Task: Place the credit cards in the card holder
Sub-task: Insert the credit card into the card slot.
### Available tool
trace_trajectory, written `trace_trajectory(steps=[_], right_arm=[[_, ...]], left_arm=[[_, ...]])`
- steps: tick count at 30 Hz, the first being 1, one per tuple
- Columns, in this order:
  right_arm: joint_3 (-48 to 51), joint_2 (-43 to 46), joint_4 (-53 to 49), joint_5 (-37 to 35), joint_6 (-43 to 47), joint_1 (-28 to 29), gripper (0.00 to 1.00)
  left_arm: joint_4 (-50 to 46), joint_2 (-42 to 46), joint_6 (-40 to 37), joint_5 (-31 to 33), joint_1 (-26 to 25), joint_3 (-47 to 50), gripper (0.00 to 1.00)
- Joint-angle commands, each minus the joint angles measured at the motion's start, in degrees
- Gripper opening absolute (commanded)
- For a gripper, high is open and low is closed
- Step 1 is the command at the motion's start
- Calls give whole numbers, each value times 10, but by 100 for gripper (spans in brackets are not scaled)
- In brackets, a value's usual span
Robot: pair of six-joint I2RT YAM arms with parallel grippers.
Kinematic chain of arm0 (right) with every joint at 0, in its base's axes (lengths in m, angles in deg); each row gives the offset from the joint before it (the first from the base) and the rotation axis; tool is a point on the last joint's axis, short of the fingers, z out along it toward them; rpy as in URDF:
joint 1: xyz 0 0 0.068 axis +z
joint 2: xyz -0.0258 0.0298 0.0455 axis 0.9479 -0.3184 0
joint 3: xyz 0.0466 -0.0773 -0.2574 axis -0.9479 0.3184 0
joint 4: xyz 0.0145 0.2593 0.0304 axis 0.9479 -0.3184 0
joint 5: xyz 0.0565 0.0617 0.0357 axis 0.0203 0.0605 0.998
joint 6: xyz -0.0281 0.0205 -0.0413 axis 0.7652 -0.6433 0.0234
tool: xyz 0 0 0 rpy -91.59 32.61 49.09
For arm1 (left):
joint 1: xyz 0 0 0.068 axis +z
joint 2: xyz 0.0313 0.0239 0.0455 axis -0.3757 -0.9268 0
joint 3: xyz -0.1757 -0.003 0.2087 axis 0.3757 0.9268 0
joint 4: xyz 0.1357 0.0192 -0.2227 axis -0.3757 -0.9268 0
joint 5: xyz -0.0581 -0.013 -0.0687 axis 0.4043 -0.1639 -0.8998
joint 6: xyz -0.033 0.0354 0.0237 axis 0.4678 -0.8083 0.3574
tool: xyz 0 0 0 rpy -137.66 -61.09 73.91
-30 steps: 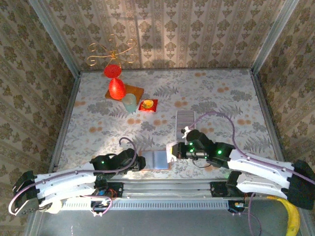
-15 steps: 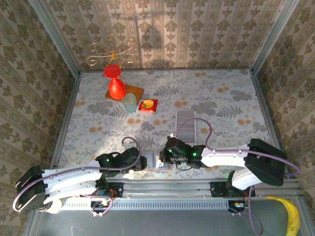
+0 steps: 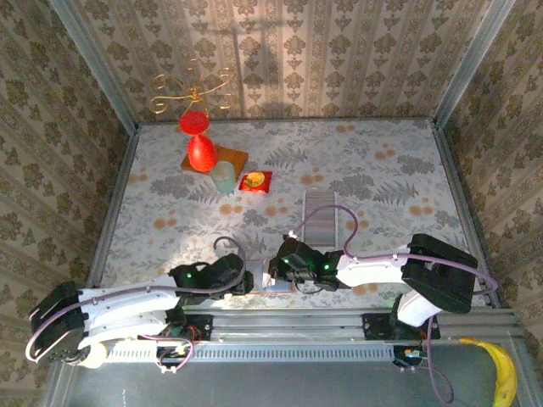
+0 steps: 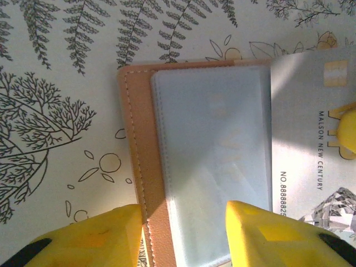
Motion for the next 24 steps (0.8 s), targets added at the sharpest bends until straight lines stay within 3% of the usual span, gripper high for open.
trace_trajectory(steps=[1, 21, 22, 24], right_arm=[[-11, -12, 17, -23, -14, 7, 0], [-3, -32, 50, -20, -56, 30, 0], [-3, -32, 48, -20, -55, 30, 3], [-4, -31, 43, -24, -53, 30, 19]], left_arm=[[6, 11, 9, -7, 6, 16, 43], [12, 18, 22, -10, 5, 35, 28], [11, 19, 22, -10, 5, 35, 28], [11, 19, 22, -10, 5, 35, 27]])
